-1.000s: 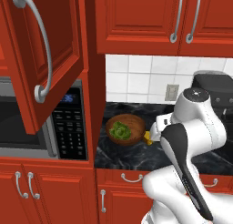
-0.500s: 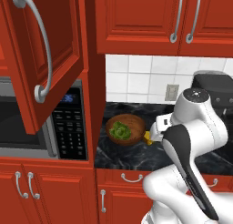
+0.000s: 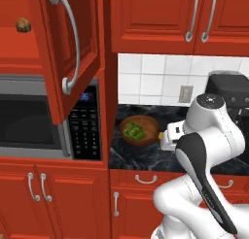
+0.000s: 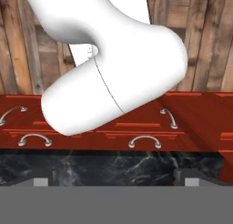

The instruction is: Pick the cheese from the fridge and the cheese grater from the cabinet and place them next to the salad bowl.

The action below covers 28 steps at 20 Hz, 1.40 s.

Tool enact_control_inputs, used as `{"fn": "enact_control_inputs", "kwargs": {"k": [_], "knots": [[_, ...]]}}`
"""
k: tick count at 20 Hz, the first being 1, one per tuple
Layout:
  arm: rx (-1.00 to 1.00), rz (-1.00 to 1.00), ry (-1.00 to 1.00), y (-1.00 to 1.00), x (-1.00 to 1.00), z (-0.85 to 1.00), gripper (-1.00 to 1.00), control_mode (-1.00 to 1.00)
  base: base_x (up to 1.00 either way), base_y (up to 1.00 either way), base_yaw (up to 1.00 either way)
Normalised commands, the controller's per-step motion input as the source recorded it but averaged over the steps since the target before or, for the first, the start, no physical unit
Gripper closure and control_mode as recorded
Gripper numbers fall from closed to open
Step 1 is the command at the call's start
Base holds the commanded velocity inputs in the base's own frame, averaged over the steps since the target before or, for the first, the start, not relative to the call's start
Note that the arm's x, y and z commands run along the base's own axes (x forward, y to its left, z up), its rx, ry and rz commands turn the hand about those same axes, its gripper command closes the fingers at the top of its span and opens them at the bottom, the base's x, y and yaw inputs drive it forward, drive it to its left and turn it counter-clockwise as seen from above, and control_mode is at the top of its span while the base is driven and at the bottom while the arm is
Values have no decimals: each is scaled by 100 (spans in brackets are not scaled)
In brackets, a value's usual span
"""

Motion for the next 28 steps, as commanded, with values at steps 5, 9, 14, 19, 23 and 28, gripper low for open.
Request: {"fn": "enact_control_inputs", "kwargs": {"k": [5,9,14,19,23,28], "knots": [[0,0,0,0,0,0,-100,100,-30,56,-1],[0,0,0,0,0,0,-100,100,-29,45,-6],[0,0,0,0,0,0,-100,100,-8,67,-7],[0,0,0,0,0,0,-100,100,-8,76,-9],[0,0,0,0,0,0,-100,100,-26,38,-15],[0,0,0,0,0,0,-100,100,-33,4,-20]]}}
